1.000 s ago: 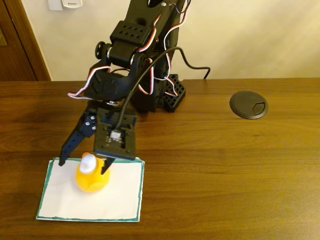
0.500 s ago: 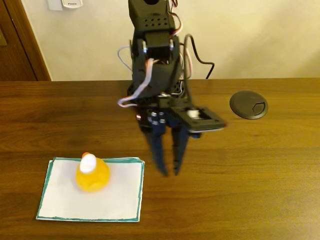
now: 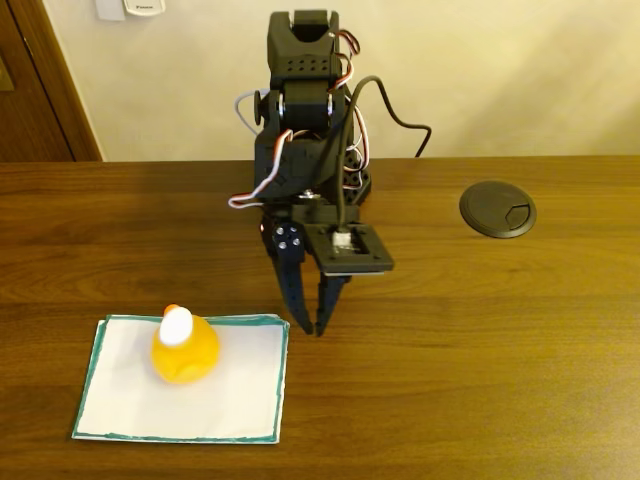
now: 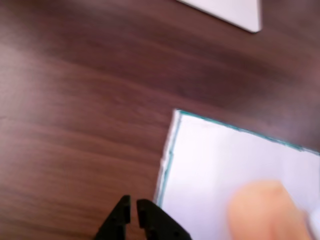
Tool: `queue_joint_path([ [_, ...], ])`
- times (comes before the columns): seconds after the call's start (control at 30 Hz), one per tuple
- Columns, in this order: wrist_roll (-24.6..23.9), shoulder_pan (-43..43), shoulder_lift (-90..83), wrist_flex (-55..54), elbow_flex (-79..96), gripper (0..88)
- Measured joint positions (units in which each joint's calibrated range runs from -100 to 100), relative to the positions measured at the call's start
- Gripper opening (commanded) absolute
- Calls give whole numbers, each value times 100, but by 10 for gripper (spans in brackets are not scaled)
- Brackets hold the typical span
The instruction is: Grab the yellow duck toy and put inside the green color rectangle box on the table
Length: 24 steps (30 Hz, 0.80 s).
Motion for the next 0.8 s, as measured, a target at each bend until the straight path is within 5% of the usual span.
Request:
queue_joint_path([
  [0.23, -88, 245, -146, 293, 336, 2],
  [0.5, -723, 272, -198, 1337, 346, 9],
  [0.8, -752, 299, -178, 1698, 346, 9],
])
